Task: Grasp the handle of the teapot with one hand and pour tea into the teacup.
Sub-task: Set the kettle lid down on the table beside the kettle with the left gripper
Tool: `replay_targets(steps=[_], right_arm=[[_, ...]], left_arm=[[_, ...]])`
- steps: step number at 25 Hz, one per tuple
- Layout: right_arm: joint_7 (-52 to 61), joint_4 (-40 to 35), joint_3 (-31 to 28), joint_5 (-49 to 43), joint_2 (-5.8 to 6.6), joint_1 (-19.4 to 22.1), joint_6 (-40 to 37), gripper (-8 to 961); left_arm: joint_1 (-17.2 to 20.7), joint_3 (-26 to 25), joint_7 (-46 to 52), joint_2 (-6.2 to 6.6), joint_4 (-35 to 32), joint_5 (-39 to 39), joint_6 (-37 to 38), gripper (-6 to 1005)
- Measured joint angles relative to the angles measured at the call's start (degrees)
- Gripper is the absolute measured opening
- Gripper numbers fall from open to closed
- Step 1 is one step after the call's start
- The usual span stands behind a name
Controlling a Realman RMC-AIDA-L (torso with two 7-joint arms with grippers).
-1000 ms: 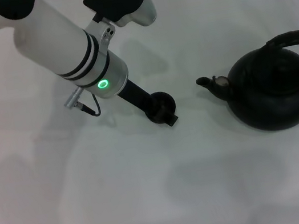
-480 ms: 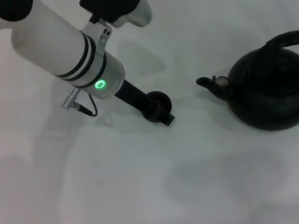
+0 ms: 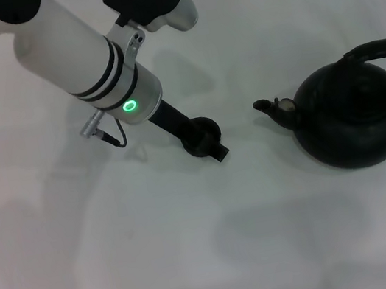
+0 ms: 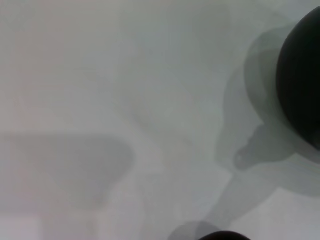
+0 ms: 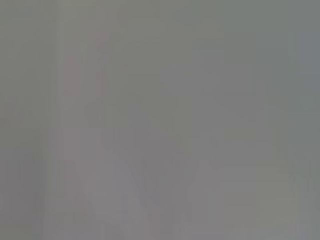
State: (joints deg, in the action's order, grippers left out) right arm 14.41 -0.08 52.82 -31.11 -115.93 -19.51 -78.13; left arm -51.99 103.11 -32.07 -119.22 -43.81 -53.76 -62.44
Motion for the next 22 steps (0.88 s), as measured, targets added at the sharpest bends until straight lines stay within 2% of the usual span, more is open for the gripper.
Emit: replay_targets(steps=[8,13,22], right_arm=[[0.00,-0.08,0.00,0.00,0.09,0.09,0.00,865],[0.00,-0.30,0.00,0.00,0.09,0.18,-0.08,865],[0.00,-0.55,0.01,0.00,0.15,0.22,-0.26,865]], left_arm=[[3.44,-1.92,2.16,0.31,-5.70,4.05,-2.49,874],[7.53,-3.73,3.91,0.32,-11.67,7.74,-5.83,875],[17.80,-6.11,3.94,0.46,-27.93,9.64,-13.09,876]])
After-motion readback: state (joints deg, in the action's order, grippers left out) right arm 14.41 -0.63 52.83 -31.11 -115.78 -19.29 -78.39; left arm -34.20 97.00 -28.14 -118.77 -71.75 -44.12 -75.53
